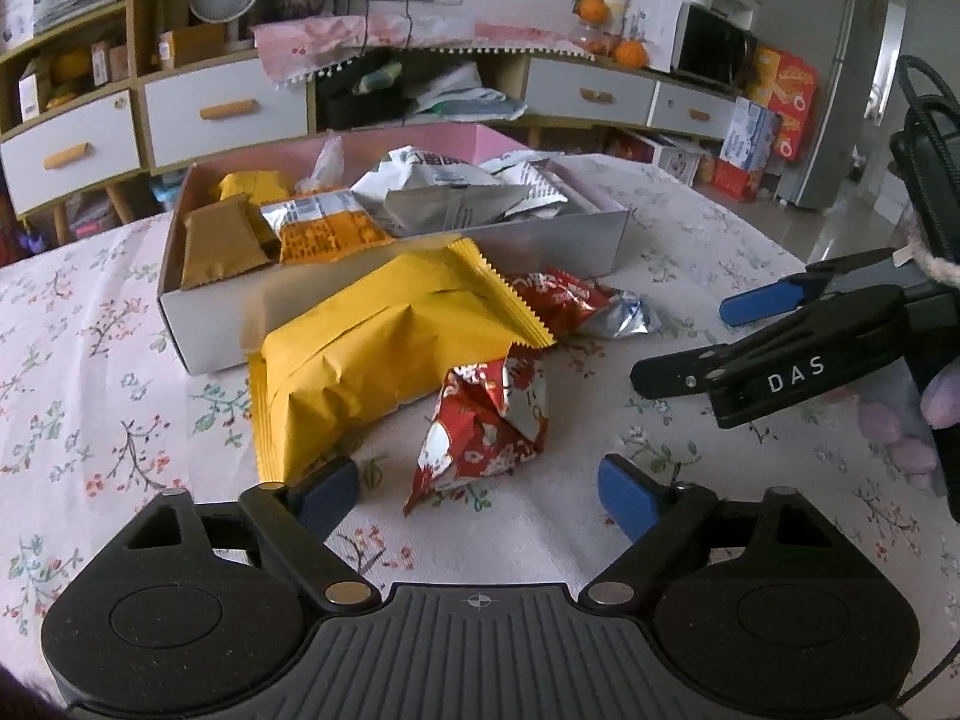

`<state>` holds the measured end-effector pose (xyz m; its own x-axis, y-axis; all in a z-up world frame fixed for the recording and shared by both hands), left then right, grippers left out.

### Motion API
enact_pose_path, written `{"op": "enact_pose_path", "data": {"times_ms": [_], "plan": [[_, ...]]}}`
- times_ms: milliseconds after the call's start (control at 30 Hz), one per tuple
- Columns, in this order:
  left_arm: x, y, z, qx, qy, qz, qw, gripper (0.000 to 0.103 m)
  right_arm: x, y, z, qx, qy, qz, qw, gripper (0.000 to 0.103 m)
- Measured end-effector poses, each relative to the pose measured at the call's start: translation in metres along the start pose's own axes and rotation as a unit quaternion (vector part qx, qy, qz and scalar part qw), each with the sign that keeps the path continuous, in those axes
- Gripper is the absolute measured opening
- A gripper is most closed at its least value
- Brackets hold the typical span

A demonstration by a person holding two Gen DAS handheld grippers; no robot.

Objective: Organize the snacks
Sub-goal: 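Grasp the red-white packet with the left tool while the right tool grasps the silver-blue packet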

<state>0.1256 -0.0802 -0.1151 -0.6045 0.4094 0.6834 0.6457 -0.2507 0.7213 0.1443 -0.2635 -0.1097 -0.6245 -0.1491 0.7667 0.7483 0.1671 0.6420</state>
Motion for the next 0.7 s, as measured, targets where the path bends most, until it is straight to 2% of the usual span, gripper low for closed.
{"op": "enact_pose_path", "data": {"times_ms": [267, 367, 500, 700], "plan": [[-0.003, 0.005, 0.001, 0.002, -0.004, -0.013, 0.9999, 0.068, -0.009, 0.009, 0.001, 0.002, 0.002, -0.019, 1.000, 0.082], [-0.004, 0.006, 0.002, 0.005, -0.007, -0.014, 0.9999, 0.065, -0.012, 0.012, 0.004, 0.003, 0.003, -0.024, 1.000, 0.082], [-0.005, 0.009, 0.003, 0.011, -0.009, -0.015, 0.9998, 0.053, -0.016, 0.017, 0.007, 0.008, 0.005, -0.031, 0.999, 0.081], [-0.004, 0.010, 0.004, 0.019, -0.017, -0.013, 0.9996, 0.046, -0.020, 0.022, 0.013, 0.010, 0.007, -0.036, 0.999, 0.080]]}}
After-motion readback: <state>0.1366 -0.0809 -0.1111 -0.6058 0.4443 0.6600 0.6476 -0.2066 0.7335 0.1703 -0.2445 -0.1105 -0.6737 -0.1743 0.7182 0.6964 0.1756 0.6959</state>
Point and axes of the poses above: each gripper's, at about its wrist camera, not at the fingertips, and x roughly against the way its jaws point, z to its left, y to its top, the point moved 7 cm from there along -x, roughly the way its jaws point, and after that the axes turned 1 degree about -y, right-handed, at the moved point
